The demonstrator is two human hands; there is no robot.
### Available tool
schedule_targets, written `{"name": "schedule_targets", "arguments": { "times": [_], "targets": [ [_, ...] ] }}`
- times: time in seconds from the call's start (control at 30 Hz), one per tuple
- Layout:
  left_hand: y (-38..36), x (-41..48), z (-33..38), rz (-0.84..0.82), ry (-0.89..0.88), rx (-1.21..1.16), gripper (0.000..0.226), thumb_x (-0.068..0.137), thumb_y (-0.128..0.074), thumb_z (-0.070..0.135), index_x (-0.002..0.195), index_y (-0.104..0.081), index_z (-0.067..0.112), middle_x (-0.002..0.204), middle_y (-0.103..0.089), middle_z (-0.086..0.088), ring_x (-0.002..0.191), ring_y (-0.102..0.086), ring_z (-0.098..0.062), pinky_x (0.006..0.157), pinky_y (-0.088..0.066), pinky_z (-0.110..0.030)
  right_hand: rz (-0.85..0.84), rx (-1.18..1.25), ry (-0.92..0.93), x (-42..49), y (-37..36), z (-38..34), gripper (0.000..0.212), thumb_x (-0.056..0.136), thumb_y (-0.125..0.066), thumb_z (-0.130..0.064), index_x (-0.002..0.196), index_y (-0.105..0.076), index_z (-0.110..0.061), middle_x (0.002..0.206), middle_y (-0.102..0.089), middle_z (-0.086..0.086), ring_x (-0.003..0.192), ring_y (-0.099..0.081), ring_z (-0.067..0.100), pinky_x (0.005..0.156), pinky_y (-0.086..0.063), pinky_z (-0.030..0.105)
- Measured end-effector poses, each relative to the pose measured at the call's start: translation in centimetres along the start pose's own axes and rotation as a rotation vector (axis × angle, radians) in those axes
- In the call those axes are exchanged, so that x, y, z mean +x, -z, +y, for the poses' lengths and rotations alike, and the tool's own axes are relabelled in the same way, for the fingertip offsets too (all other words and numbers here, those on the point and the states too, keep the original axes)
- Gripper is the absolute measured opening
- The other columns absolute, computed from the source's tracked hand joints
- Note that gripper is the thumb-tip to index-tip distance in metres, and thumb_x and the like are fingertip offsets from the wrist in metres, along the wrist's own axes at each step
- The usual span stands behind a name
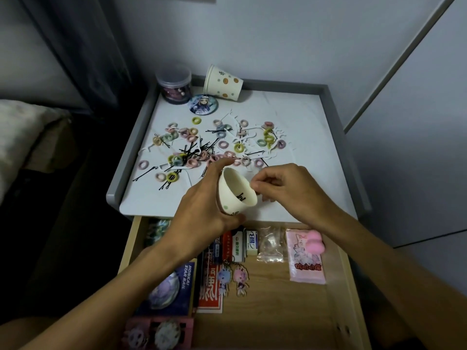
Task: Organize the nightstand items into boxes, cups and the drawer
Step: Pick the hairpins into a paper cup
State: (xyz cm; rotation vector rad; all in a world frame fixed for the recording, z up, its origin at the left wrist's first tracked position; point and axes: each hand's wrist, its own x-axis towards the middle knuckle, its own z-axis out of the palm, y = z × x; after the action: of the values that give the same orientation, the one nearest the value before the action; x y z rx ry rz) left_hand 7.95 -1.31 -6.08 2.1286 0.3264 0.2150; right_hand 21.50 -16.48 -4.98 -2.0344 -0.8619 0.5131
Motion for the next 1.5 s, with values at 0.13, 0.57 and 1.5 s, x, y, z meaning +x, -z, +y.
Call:
{"name": "schedule_targets", "arguments": {
  "times": [0.13, 0.57, 1.5],
  "targets": [
    [0.0, -0.1, 0.4, 0.035, 0.011, -0.026, 0.095, 0.063, -0.091, 0.037, 0.137, -0.033, 0.047, 0.116, -0.057, 0.018, 0.098, -0.061, -0.008, 0.08, -0.056, -0.035, -0.038, 0.134, -0.074, -0.3, -0.5, 0.1, 0.007, 0.09, -0.068, -0.019, 0.088, -0.075, -0.017, 0.074, -0.072, -0.004, 0.06, -0.062, 0.007, 0.06, -0.048, 0.019],
    [2.6, 1.9, -0.3, 0.11, 0.106, -0.047, 0.078, 0.062, -0.091, 0.038, 0.126, -0.046, 0.037, 0.105, -0.057, 0.018, 0.092, -0.059, -0.004, 0.076, -0.055, -0.032, 0.228, -0.665, -0.19, 6.3, 0.8, 2.3, 0.019, 0.09, -0.07, -0.033, 0.089, -0.075, -0.015, 0.086, -0.072, 0.005, 0.08, -0.067, 0.025, 0.07, -0.053, 0.033],
    [5.3, 3.3, -0.9, 0.087, 0.164, -0.166, 0.072, 0.065, -0.089, 0.039, 0.122, -0.045, 0.04, 0.104, -0.06, 0.017, 0.096, -0.06, -0.014, 0.073, -0.056, -0.039, -0.223, -0.837, 0.113, 10.9, 2.5, 1.7, 0.013, 0.095, -0.059, -0.015, 0.095, -0.071, -0.012, 0.095, -0.065, 0.001, 0.086, -0.058, 0.017, 0.078, -0.049, 0.034]
  ]
}}
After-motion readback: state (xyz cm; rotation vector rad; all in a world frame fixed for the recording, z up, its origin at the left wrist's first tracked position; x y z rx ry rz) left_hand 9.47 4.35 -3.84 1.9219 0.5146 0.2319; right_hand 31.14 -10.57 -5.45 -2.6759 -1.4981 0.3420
